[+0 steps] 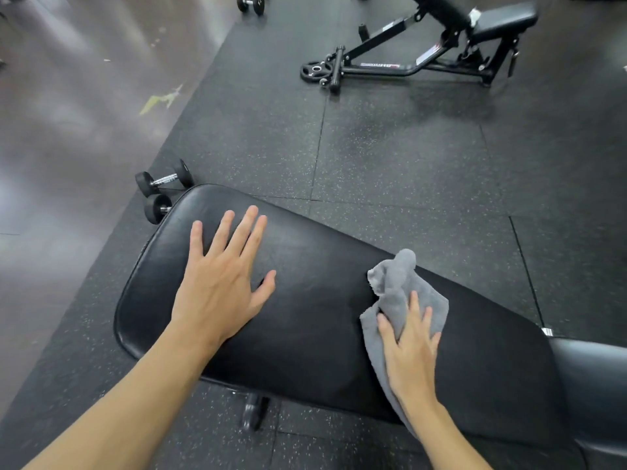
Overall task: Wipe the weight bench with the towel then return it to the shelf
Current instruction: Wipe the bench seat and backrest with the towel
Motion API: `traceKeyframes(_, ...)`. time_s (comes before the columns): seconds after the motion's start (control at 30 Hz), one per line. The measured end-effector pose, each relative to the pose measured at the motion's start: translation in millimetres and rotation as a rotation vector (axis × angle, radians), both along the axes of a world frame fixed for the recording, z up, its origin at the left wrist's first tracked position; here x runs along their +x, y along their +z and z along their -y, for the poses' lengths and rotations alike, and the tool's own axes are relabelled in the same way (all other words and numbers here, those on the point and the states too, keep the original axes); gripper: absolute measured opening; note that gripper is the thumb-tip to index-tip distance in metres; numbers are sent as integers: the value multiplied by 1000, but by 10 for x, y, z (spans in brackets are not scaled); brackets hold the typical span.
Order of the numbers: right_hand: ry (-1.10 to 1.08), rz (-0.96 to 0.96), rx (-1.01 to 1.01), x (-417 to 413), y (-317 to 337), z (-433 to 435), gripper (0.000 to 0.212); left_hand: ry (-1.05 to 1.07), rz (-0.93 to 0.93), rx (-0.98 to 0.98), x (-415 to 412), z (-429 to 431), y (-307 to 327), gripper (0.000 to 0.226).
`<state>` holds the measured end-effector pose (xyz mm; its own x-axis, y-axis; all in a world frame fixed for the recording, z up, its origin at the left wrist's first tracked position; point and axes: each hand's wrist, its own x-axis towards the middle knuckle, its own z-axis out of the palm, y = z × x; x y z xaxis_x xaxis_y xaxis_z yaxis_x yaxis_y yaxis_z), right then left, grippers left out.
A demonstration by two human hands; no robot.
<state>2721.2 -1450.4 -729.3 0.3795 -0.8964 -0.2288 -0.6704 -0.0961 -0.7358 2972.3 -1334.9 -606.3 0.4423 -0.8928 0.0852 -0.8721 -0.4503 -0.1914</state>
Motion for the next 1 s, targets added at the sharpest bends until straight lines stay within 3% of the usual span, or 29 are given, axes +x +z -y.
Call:
traceKeyframes(0.17,442,-58,-246,599,422,-432,78,41,-90,-102,-78,35,73,77)
traceKeyframes(0.3,554,-14,-372,557,331,-468,66,17,-17,-6,-170,38,53,70)
traceKeyframes(0.4,436,21,-280,5,-80,-84,61,-22,29,57,-190,48,-42,67)
traceKeyframes(0.53,31,-3,18,-971,-597,563,61,-45,77,119,-226,58,-183,69)
traceKeyframes(0.67,-160,-134,96,-1021,-713,793,88,-55,113,126,-221,67,-207,70)
traceKeyframes(0.73,-46,-131,29,-690,-569,696,87,-49,104,116,-238,62,-186,71)
traceKeyframes(0.9,508,-108,-271,311,150,84,85,-18,49,61,-230,115,-170,70)
traceKeyframes(1.0,684,-15,-378,389,252,-202,84,21,2,1,-285,175,-175,68)
